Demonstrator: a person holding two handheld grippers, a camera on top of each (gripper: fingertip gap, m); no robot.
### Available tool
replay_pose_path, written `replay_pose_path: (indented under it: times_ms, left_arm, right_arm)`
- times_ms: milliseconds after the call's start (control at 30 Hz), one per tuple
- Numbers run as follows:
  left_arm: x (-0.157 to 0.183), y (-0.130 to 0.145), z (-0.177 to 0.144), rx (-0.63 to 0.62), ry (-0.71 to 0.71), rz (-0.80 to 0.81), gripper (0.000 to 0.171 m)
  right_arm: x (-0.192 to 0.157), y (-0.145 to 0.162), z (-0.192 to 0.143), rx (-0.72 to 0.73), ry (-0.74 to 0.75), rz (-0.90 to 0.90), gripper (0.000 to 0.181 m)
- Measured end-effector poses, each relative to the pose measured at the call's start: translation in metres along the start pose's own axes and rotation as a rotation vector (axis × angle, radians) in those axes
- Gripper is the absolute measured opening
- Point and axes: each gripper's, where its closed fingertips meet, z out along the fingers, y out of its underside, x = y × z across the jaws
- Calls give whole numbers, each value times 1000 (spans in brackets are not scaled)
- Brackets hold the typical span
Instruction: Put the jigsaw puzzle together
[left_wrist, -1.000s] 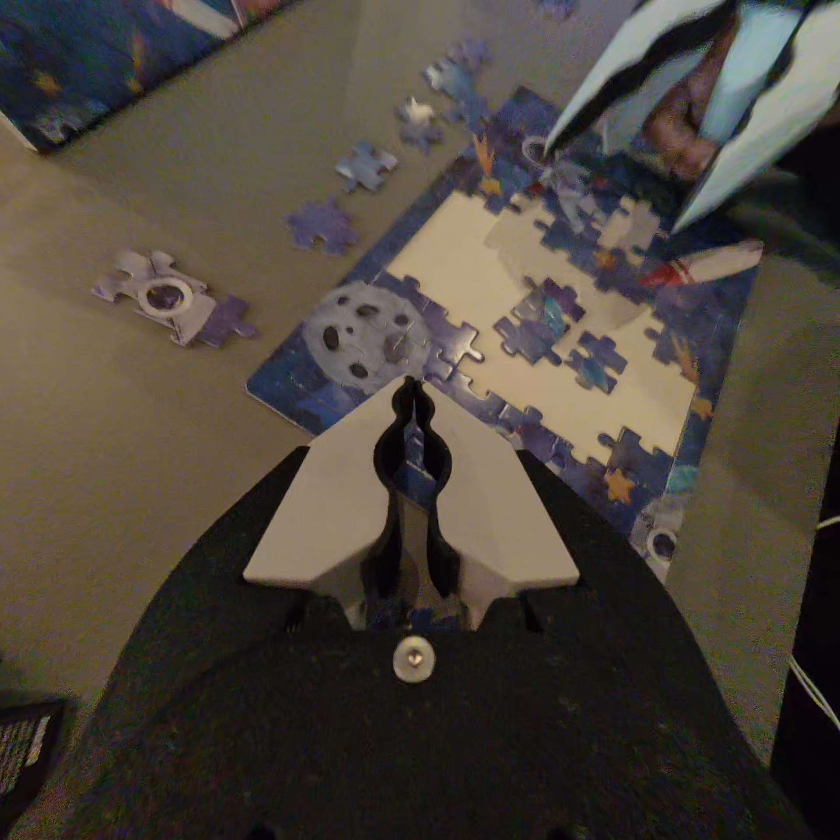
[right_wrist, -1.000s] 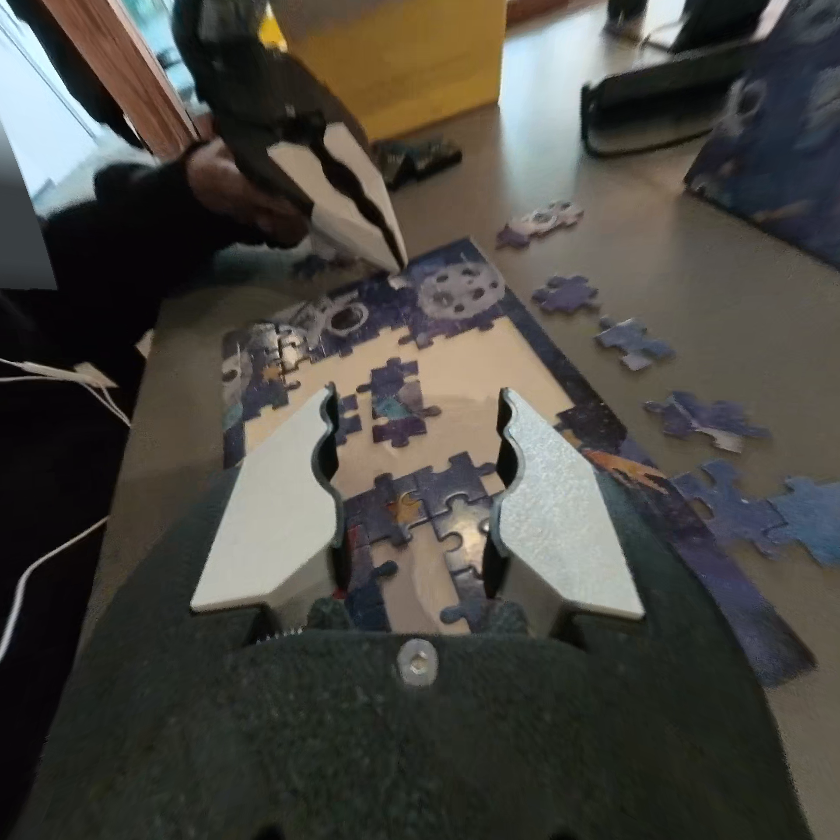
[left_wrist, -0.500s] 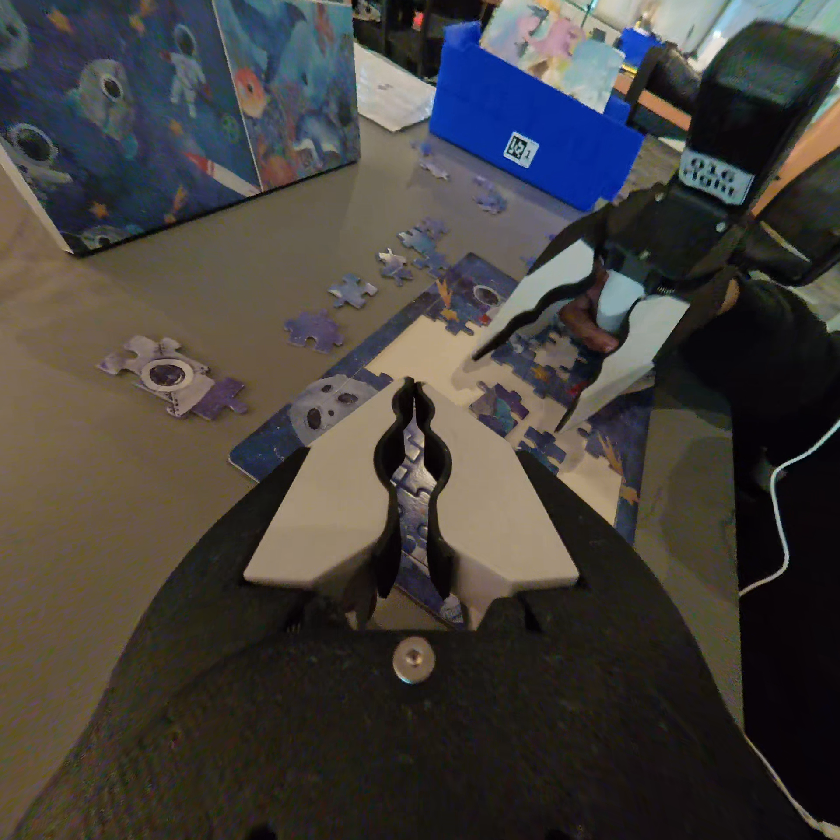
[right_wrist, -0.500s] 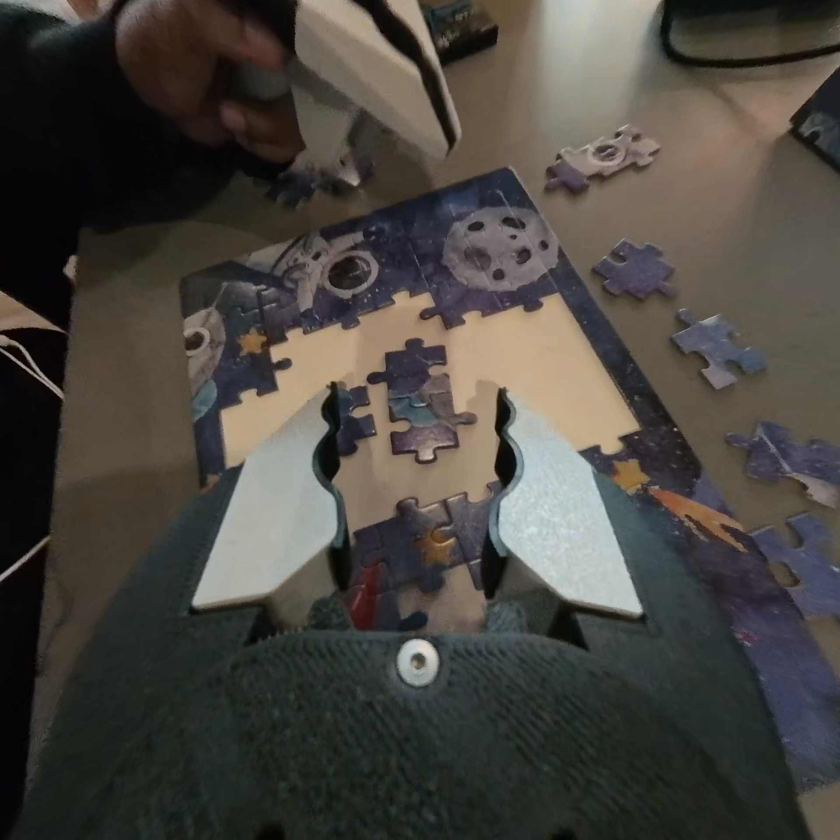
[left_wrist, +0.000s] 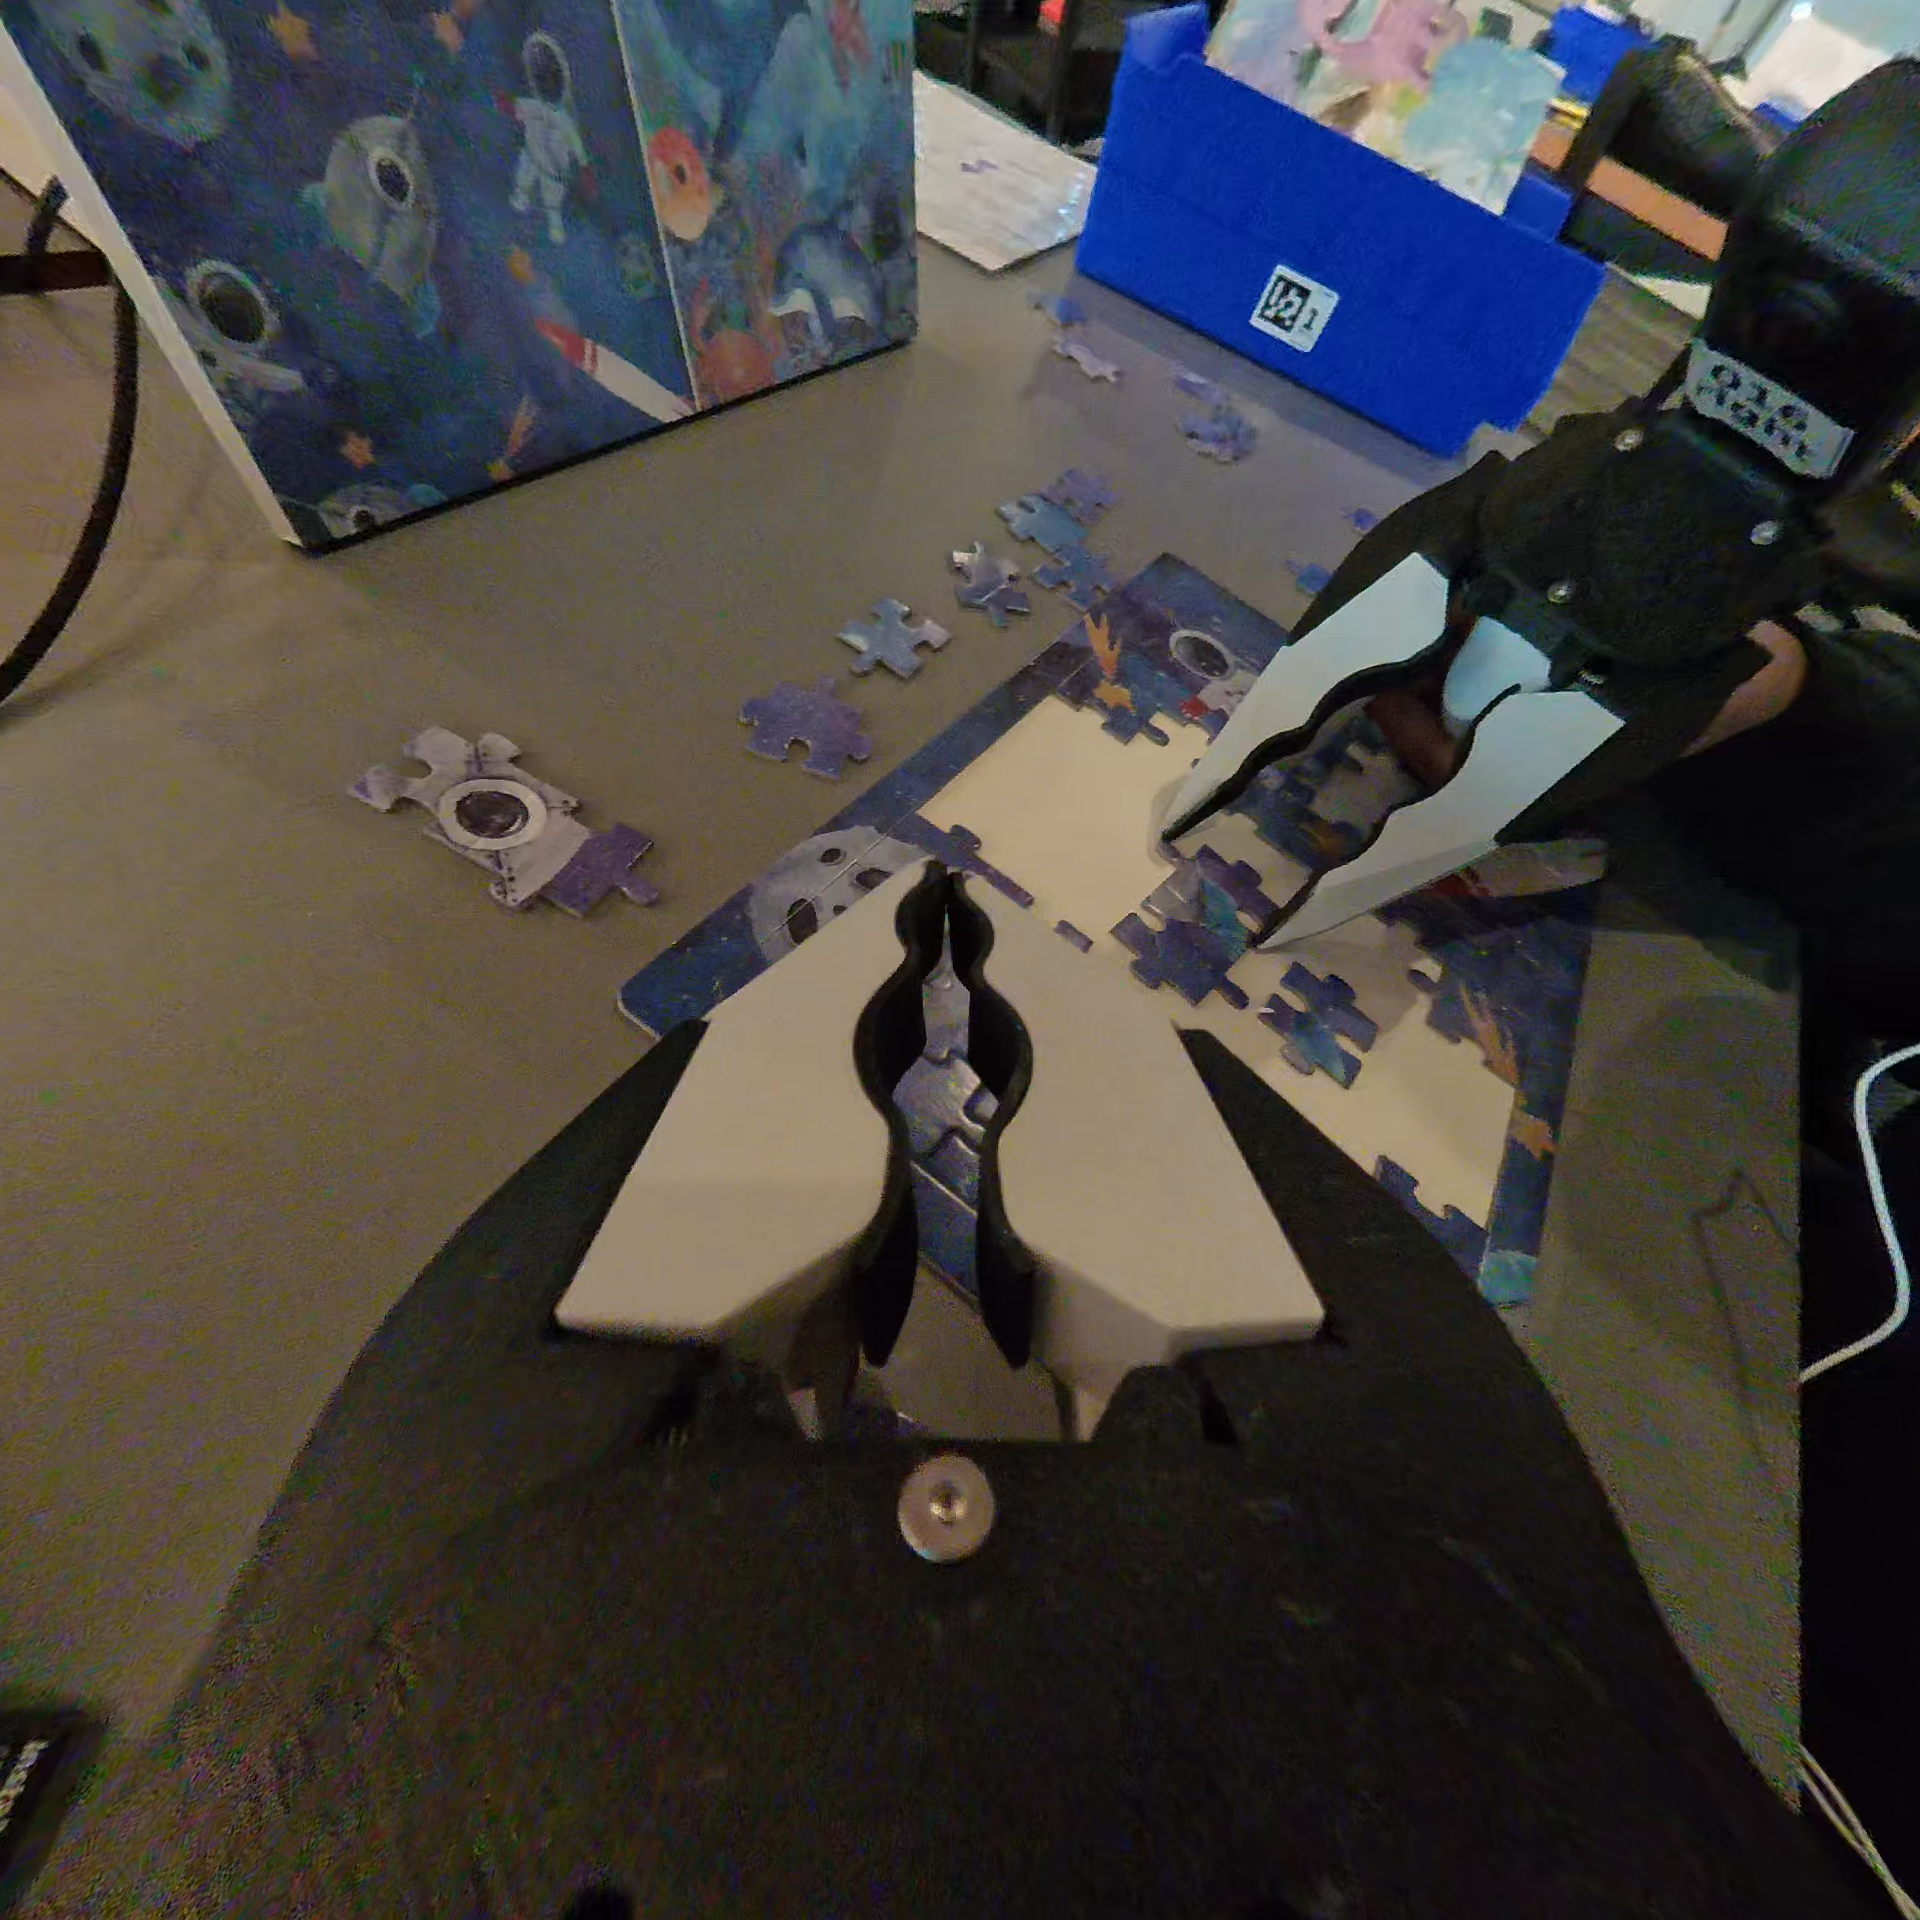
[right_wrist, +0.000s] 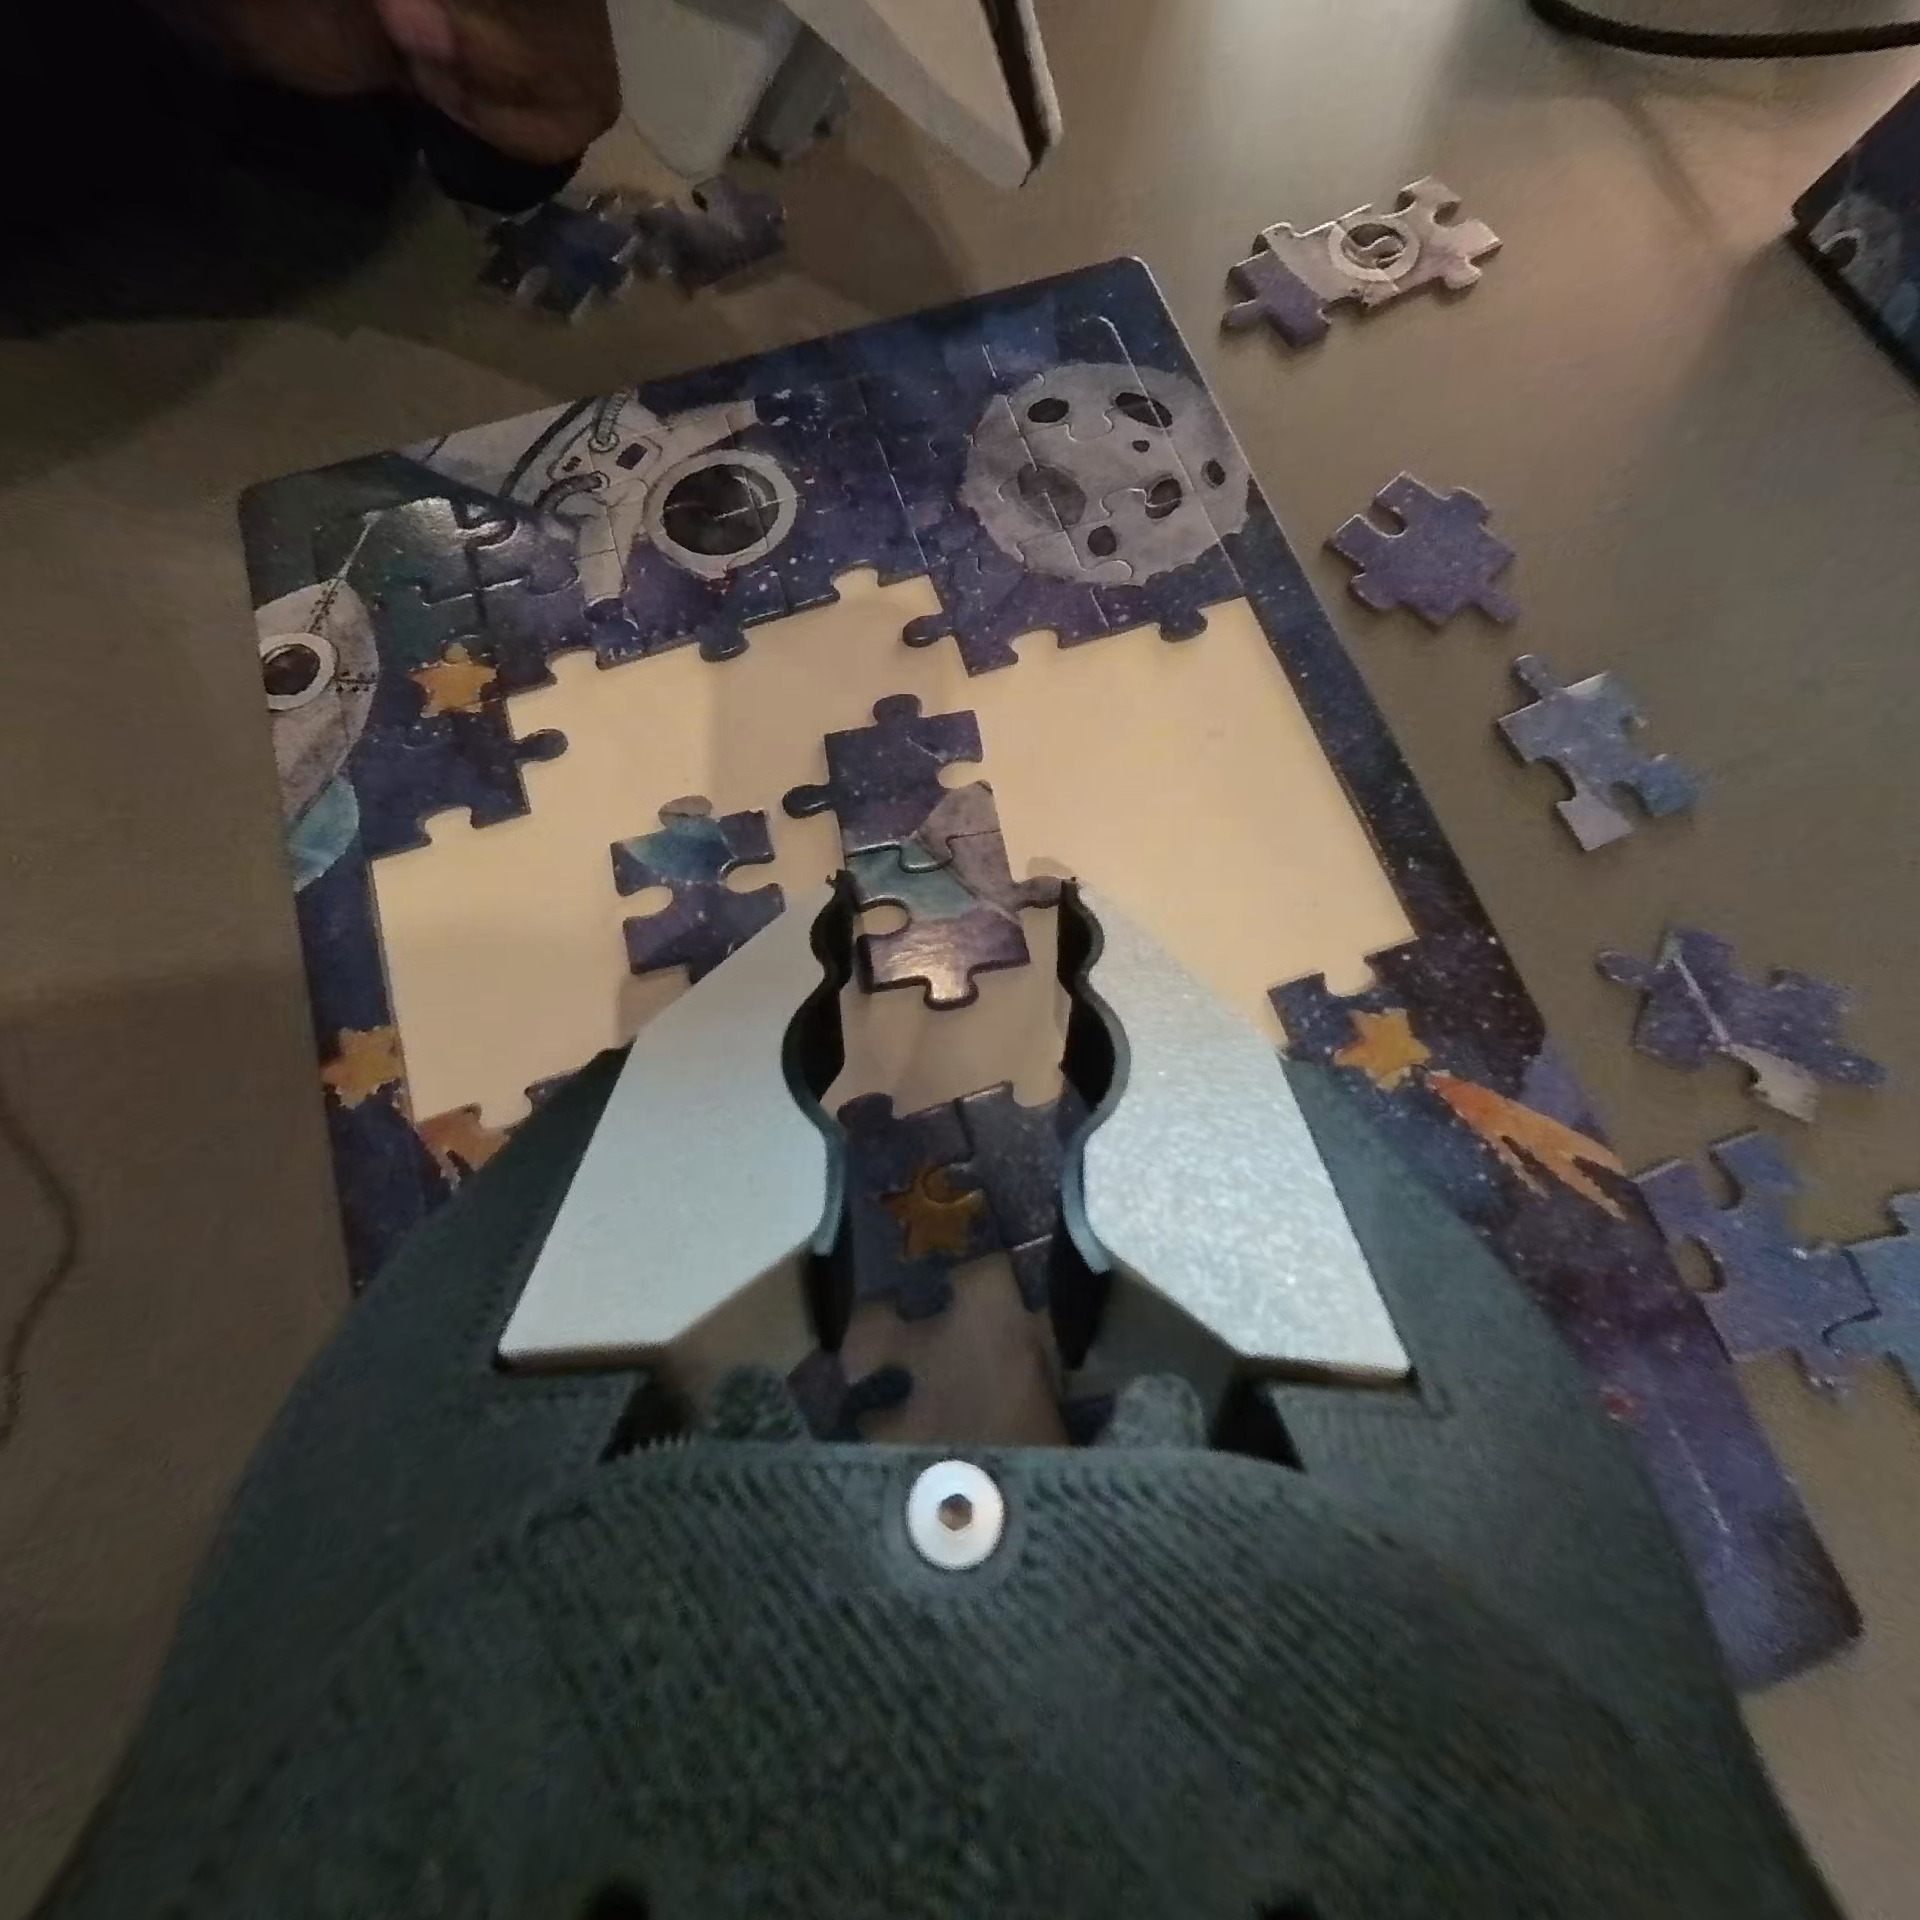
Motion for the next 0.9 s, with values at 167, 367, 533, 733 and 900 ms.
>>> replay_pose_path:
  times_ms: [167, 367, 533, 733, 900]
  left_arm:
    - [-4, 1, -1, 0, -23, 10, 0]
    - [-6, 2, -1, -3, -40, 14, 0]
    - [-6, 3, 0, -9, -45, 21, 0]
    - [-7, 2, 0, -8, -54, 25, 0]
    - [-7, 2, 0, -7, -54, 27, 0]
  right_arm:
    - [0, 0, 0, -1, 6, -6, 38]
    - [2, 2, -2, -1, 6, -2, 37]
    - [7, 5, -5, -1, 13, 8, 34]
    - [7, 5, -6, -1, 11, 7, 33]
    - [6, 6, -7, 0, 8, -2, 33]
